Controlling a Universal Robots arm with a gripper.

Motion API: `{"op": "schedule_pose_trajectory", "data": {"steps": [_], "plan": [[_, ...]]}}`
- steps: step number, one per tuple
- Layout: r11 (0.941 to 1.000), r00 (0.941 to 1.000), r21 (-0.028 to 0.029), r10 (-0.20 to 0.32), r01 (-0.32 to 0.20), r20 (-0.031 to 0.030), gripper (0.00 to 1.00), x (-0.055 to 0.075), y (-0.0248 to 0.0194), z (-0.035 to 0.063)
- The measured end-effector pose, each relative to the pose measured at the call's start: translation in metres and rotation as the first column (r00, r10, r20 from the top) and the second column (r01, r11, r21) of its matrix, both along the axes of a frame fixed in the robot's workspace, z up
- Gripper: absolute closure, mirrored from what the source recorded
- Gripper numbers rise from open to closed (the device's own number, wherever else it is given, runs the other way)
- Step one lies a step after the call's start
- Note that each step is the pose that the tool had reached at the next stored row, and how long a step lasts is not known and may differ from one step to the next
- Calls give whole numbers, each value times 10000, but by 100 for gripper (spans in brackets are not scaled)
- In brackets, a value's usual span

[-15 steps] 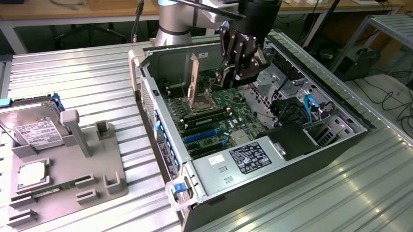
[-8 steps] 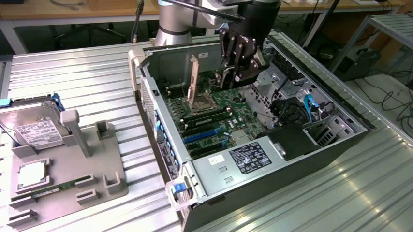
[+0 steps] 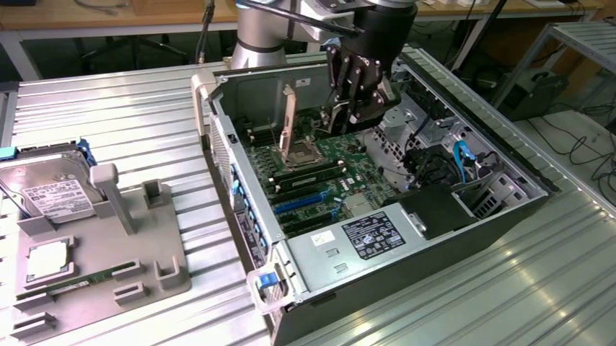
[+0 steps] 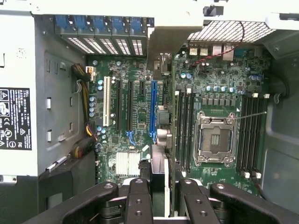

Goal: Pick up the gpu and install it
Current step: 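Insert the gpu into the slot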

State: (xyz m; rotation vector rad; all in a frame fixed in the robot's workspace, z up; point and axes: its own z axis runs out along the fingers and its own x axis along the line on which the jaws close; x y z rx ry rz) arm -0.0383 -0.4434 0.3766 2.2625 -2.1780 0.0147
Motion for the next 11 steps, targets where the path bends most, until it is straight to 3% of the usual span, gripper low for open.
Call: {"op": "schedule_pose_trajectory", "data": {"steps": [11], "plan": [[10000,10000,0,1,-1,0,72,0,0,-59]]}}
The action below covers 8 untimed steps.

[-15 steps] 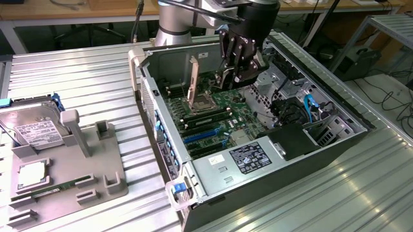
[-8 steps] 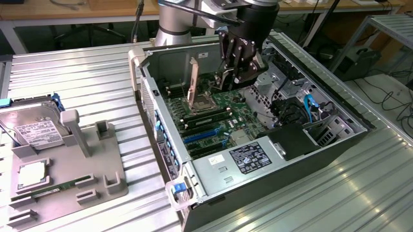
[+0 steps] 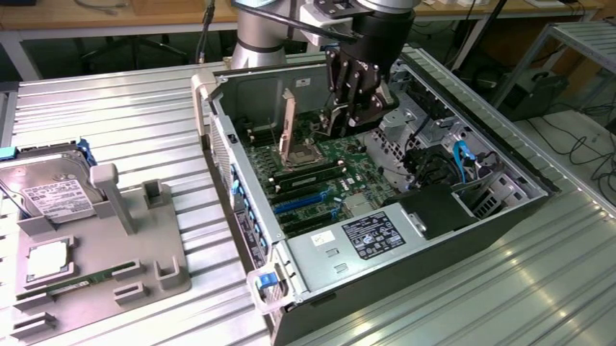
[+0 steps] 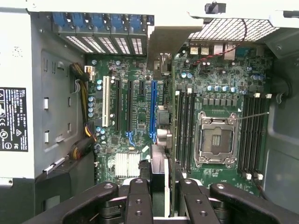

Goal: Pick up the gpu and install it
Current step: 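Insert the gpu into the slot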

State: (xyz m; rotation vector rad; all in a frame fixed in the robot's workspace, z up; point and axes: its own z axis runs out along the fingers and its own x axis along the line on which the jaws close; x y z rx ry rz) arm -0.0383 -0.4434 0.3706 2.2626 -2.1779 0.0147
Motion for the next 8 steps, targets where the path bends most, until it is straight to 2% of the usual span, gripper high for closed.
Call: {"op": "schedule_pose_trajectory", "data": {"steps": [8], "plan": [[10000,10000,0,0,0,0,72,0,0,-33]]}}
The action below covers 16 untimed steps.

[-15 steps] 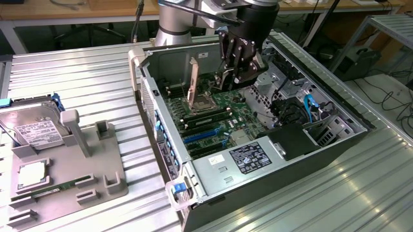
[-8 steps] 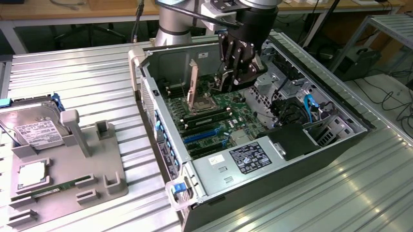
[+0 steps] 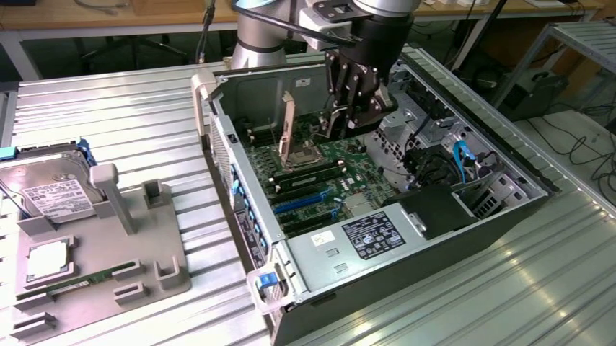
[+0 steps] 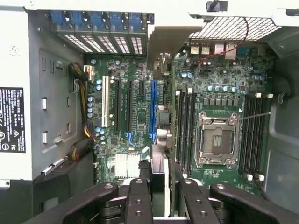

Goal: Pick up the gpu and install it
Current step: 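Insert the gpu into the slot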

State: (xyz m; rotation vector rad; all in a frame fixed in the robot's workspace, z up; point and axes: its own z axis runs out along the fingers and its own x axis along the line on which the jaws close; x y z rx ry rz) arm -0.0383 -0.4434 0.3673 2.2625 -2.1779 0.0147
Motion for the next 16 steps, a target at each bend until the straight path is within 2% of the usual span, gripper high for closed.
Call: {"op": "schedule_pose_trajectory", "data": {"steps": [6,12,13,15,16], "plan": [[10000,10000,0,0,0,-2,72,0,0,-36],[10000,10000,0,0,0,-2,72,0,0,-140],[10000,10000,10,2,-2,-2,72,1,-7,-153],[10000,10000,68,1,-1,0,72,0,-24,-183],[10000,10000,66,0,0,-1,72,0,-24,-200]]}}
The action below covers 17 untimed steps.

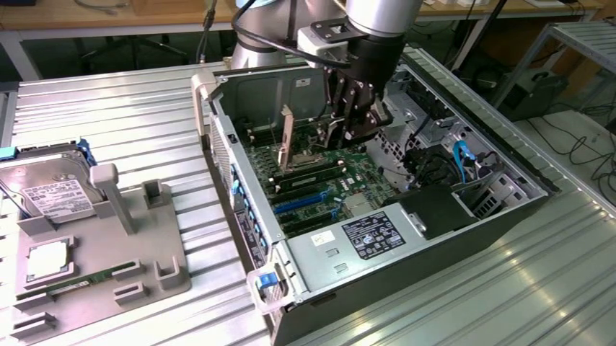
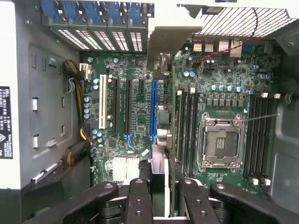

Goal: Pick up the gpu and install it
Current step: 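Insert the gpu into the slot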

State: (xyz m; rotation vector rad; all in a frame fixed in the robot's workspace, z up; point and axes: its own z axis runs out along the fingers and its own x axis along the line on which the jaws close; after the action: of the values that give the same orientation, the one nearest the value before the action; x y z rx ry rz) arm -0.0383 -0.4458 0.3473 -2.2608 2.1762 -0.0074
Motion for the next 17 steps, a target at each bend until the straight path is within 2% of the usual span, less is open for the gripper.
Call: {"op": "schedule_pose_trajectory", "data": {"steps": [10,17], "plan": [[10000,10000,1,-16,16,0,72,1,1,-193],[10000,10000,-1,-25,25,-1,72,-4,2,-262]]}}
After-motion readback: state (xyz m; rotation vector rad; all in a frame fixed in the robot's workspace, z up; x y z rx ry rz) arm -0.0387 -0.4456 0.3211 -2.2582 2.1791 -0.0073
